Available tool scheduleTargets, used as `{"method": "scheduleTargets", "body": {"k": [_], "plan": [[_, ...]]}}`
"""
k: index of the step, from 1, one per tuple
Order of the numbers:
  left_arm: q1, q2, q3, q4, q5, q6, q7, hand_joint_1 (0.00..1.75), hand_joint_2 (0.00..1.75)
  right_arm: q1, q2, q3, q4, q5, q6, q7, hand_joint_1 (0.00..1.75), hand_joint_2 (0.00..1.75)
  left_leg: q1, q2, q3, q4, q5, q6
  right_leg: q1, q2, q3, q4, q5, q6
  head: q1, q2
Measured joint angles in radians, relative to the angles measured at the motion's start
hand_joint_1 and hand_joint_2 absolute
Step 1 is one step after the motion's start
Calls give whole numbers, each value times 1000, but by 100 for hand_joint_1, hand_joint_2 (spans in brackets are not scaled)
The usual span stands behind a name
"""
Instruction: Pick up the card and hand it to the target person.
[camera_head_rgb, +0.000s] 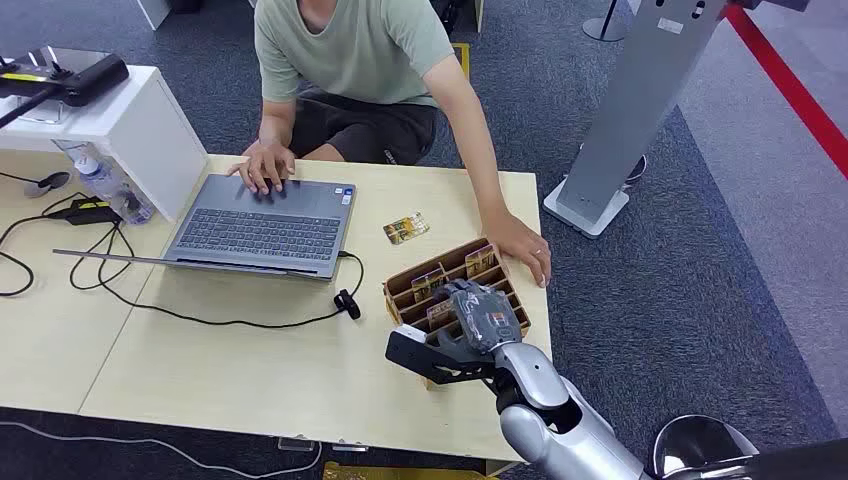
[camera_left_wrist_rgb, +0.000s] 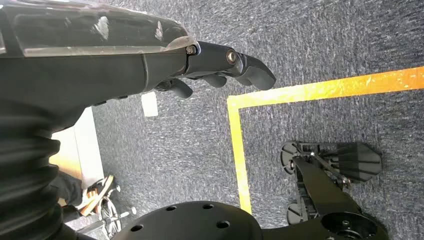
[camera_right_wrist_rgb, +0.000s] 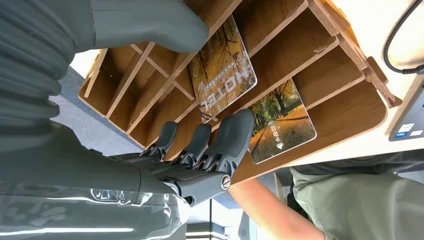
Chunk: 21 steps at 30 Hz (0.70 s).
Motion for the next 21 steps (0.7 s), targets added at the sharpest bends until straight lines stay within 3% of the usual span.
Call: {"method": "scheduleTargets", "body": {"k": [7, 17, 21], "plan": [[0, 0, 0, 0, 0, 0, 0, 0, 175, 2, -1, 0, 0, 0, 0, 3, 73, 175, 0, 0, 0, 0, 0, 0, 0, 0, 0, 0, 0, 0, 0, 0], [0, 0, 0, 0, -4, -1, 0, 0, 175, 5, -5, -1, 0, 0, -3, 7, 95, 175, 0, 0, 0, 0, 0, 0, 0, 0, 0, 0, 0, 0, 0, 0], [0, 0, 0, 0, -4, -1, 0, 0, 175, 6, -7, -1, 0, 0, -3, 7, 96, 175, 0, 0, 0, 0, 0, 0, 0, 0, 0, 0, 0, 0, 0, 0]]}}
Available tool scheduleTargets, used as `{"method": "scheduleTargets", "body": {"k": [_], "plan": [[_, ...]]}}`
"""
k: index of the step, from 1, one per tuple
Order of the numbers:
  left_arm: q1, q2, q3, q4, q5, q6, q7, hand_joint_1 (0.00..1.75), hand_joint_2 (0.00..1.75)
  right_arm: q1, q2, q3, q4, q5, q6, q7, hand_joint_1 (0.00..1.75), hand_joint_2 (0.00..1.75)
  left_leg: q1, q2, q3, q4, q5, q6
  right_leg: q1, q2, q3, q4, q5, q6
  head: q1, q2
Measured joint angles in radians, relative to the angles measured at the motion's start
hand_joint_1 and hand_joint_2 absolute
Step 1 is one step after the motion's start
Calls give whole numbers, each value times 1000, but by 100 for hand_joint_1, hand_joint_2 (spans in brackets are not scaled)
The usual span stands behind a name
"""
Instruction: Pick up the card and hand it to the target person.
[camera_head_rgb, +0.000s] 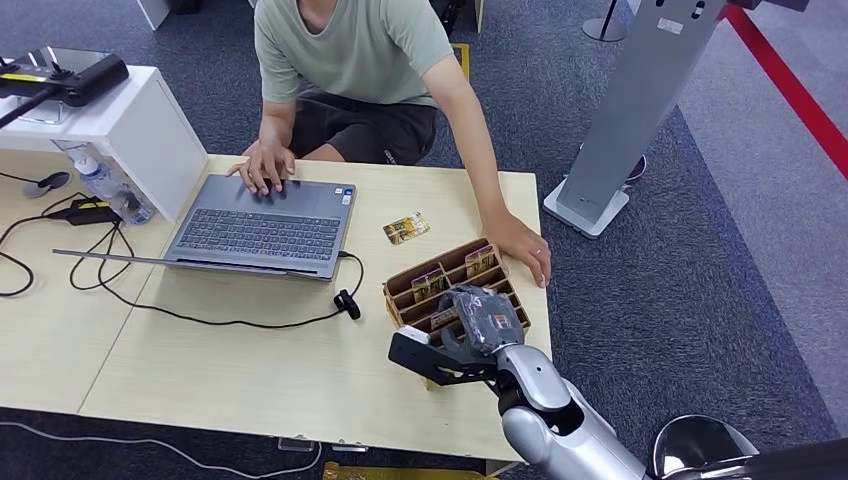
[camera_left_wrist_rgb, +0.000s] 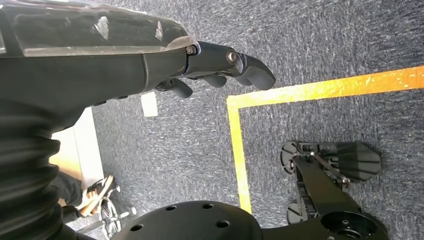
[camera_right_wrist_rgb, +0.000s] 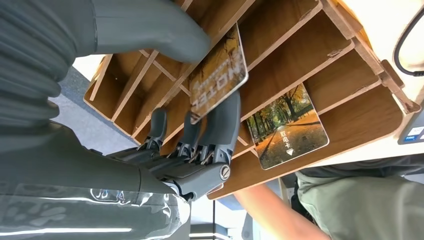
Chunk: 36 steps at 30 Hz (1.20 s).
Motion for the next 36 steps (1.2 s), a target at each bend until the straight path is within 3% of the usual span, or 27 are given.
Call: {"method": "scheduleTargets", "body": {"k": [4, 8, 12, 17, 21, 36], "plan": [[0, 0, 0, 0, 0, 0, 0, 0, 175, 0, -1, 0, 0, 0, 0, 0, 100, 175, 0, 0, 0, 0, 0, 0, 0, 0, 0, 0, 0, 0, 0, 0], [0, 0, 0, 0, 0, 0, 0, 0, 175, 0, -1, 0, 0, 0, 0, 0, 140, 175, 0, 0, 0, 0, 0, 0, 0, 0, 0, 0, 0, 0, 0, 0], [0, 0, 0, 0, 0, 0, 0, 0, 175, 0, -1, 0, 0, 0, 0, 0, 168, 175, 0, 0, 0, 0, 0, 0, 0, 0, 0, 0, 0, 0, 0, 0], [0, 0, 0, 0, -2, 0, 5, 0, 175, -1, -1, 0, 0, 0, 0, 0, 166, 175, 0, 0, 0, 0, 0, 0, 0, 0, 0, 0, 0, 0, 0, 0], [0, 0, -1, 0, -4, 1, 11, 0, 175, -1, -1, 0, 0, 0, 2, 0, 145, 175, 0, 0, 0, 0, 0, 0, 0, 0, 0, 0, 0, 0, 0, 0], [0, 0, -2, 0, -15, 38, 23, 0, 175, 0, -1, -1, -1, 15, -16, 3, 145, 175, 0, 0, 0, 0, 0, 0, 0, 0, 0, 0, 0, 0, 0, 0]]}}
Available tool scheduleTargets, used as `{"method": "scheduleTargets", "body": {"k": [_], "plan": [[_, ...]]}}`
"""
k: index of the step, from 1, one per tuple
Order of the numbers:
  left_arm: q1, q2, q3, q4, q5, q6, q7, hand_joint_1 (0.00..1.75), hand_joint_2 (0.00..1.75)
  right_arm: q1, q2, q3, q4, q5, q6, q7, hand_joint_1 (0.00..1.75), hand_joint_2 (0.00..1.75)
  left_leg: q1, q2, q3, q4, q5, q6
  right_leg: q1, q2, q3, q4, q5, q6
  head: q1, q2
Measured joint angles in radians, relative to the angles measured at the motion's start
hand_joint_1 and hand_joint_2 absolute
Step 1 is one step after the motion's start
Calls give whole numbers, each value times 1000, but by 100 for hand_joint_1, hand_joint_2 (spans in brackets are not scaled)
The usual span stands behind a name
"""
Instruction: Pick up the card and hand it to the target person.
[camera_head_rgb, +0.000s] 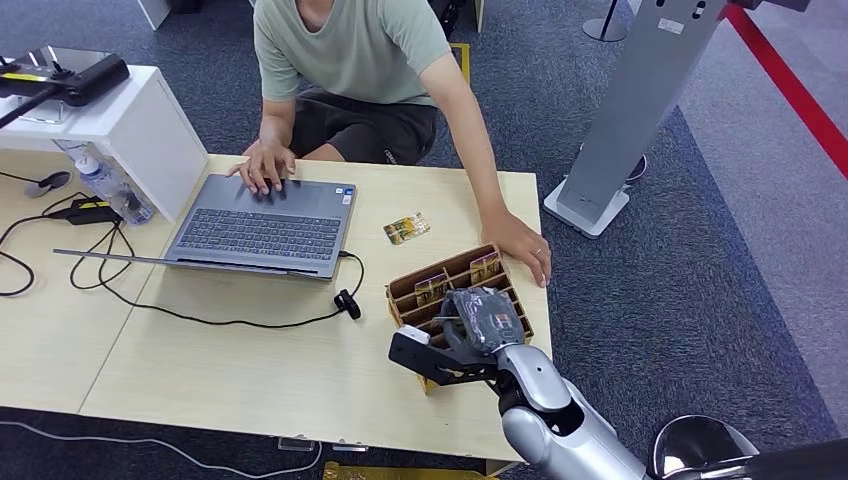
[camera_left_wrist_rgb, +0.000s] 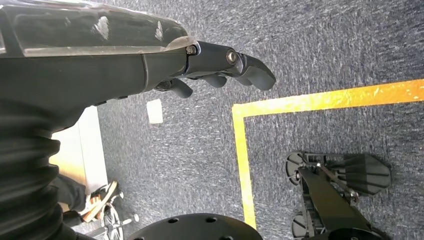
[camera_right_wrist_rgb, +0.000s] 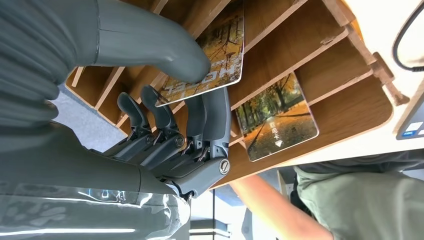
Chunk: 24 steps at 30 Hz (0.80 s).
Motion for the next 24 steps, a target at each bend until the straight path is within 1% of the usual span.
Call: {"method": "scheduleTargets", "body": {"k": [3, 6, 11, 17, 21, 24], "plan": [[0, 0, 0, 0, 0, -3, -3, 0, 175, 2, -2, -3, -8, 3, -24, -10, 145, 175, 0, 0, 0, 0, 0, 0, 0, 0, 0, 0, 0, 0, 0, 0], [0, 0, 0, 0, 0, -7, -10, 0, 175, 4, -8, -17, -41, 2, -66, -33, 145, 175, 0, 0, 0, 0, 0, 0, 0, 0, 0, 0, 0, 0, -1, 0], [1, 0, 0, 0, 0, -9, -21, 0, 175, -2, -27, -59, -160, 2, -98, -47, 145, 175, 0, 0, 0, 0, 0, 0, 0, 0, 0, 0, 0, 0, -1, 0], [1, 0, 0, 0, -2, -10, -29, 0, 175, -31, -47, -95, -259, 3, -121, -53, 145, 175, 0, 0, 0, 0, 0, 0, 0, 0, 0, 0, 0, 0, 0, 0], [1, 0, 0, 0, -8, -11, -29, 0, 175, -65, -52, -106, -276, -6, -164, -87, 145, 175, 0, 0, -1, 0, 0, 0, 0, 0, 0, 0, 0, 0, 0, 0], [0, 0, 0, 0, -14, -15, -28, 0, 175, -110, -47, -104, -239, -25, -219, -138, 145, 175, 0, 0, -1, 0, 0, 0, 0, 0, 0, 0, 0, 0, -1, 0]]}}
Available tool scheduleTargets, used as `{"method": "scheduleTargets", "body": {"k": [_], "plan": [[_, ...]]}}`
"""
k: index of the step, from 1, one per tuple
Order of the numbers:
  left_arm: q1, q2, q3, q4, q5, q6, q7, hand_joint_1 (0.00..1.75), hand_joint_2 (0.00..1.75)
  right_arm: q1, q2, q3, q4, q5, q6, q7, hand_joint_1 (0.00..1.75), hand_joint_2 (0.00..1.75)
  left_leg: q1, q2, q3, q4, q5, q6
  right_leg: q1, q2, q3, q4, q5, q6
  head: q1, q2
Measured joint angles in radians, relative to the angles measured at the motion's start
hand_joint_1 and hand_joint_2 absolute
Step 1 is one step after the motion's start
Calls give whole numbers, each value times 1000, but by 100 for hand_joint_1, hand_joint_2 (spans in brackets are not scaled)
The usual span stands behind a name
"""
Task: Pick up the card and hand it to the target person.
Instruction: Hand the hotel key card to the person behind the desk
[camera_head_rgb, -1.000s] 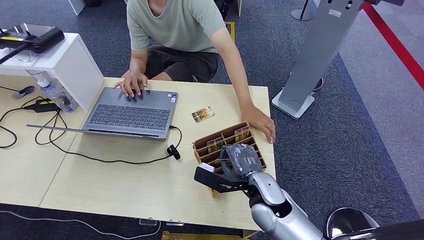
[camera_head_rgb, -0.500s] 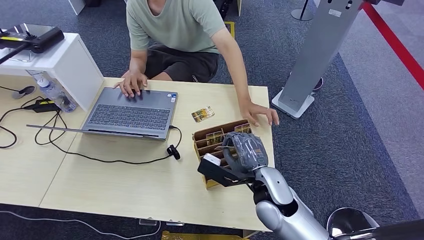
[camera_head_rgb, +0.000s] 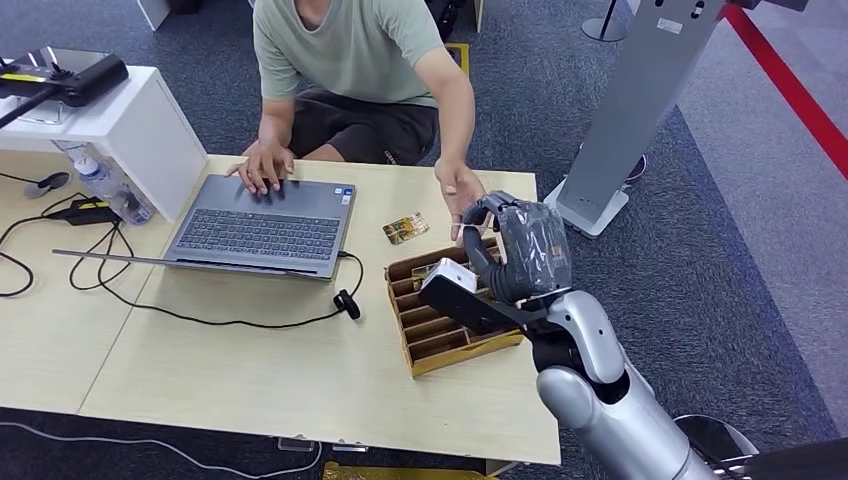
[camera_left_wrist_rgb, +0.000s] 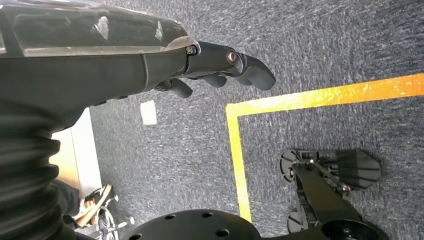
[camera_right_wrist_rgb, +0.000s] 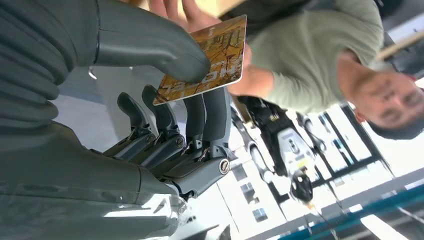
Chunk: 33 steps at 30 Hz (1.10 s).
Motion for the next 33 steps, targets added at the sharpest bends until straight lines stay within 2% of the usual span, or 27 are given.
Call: {"method": "scheduleTargets", "body": {"k": [3, 8, 12, 16, 20, 33], "plan": [[-1, 0, -1, 0, -7, -2, 1, 0, 175, -54, 22, 6, 87, -10, -53, -45, 145, 175, 0, 0, 0, 0, 0, 0, 0, 0, 0, 0, 0, 0, 1, 0], [-5, 0, -5, 0, -10, 1, 1, 0, 175, -149, 90, 17, 309, -25, -145, -111, 145, 175, 0, -1, 0, 0, 0, 0, 0, -1, 0, 1, 0, 0, 0, 0], [-5, 0, -7, 0, -17, 0, 3, 0, 175, -196, 138, 27, 460, -27, -183, -127, 145, 175, 0, -1, -1, 0, 0, 0, 0, -1, 0, 1, 0, 0, 0, 0], [-5, 0, -11, 0, -24, -2, 13, 0, 175, -220, 164, 35, 562, -26, -195, -126, 145, 175, 0, -1, -1, 0, 0, 0, 0, -1, -1, 0, 0, 0, 1, 0], [-5, 0, -18, 0, -30, -8, 18, 0, 175, -225, 178, 38, 624, -26, -196, -125, 0, 175, 0, -1, -1, 0, 0, 0, 0, -1, -1, 0, 0, 0, 2, 0], [-6, 0, -37, 0, -38, -14, 5, 0, 175, -230, 203, 40, 713, -39, -224, -133, 0, 175, 0, 0, -1, 0, 0, 0, 0, 0, -1, 0, 0, 0, 1, 0]]}}
